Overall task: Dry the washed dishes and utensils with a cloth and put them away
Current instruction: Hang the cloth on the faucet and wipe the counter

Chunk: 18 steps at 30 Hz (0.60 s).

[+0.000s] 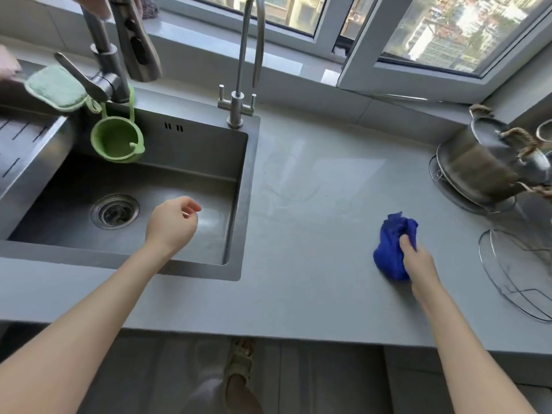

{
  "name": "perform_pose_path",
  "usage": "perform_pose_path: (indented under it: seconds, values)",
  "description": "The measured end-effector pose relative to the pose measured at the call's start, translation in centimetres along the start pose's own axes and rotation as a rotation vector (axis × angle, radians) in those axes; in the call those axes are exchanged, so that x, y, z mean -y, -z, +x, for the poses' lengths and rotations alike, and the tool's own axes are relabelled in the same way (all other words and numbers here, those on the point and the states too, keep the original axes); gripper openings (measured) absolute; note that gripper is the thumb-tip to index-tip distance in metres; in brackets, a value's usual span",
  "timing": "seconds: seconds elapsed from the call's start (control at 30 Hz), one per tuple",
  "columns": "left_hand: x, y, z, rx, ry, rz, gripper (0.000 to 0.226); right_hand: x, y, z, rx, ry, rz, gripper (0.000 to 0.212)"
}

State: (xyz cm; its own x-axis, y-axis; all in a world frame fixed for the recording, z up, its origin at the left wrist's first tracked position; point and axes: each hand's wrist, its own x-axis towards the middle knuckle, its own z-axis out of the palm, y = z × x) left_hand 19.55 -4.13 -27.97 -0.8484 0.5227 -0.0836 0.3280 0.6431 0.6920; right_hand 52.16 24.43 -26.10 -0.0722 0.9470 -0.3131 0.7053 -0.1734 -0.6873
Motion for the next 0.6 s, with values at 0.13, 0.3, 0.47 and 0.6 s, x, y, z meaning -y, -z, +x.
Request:
perform_pose_path:
  seconds: [0.13, 0.3, 0.47, 0.6]
  values:
    - [-1.0, -1.3, 1.0, 0.017, -0.02, 0.013, 0.015, -3.1, -0.4, 1.4, -0.264, 0.201, -0.507, 0.083]
    - [-0.5, -1.9, 2.7, 0.012, 0.004, -0.004, 0.015, -2.3, -4.4, 3.1, -0.215, 0.172, -0.631, 0.078]
    - [2.0, -1.9, 3.1, -0.038, 0.049, -0.026, 0.014, 3.2, -13.0, 1.6, -0.177, 0.468, -0.569, 0.059]
    - [4.1, -1.7, 2.1, -0.058, 0.05, 0.011, 0.016, 8.0, -21.7, -4.9, -0.057, 0.754, -0.508, 0.061]
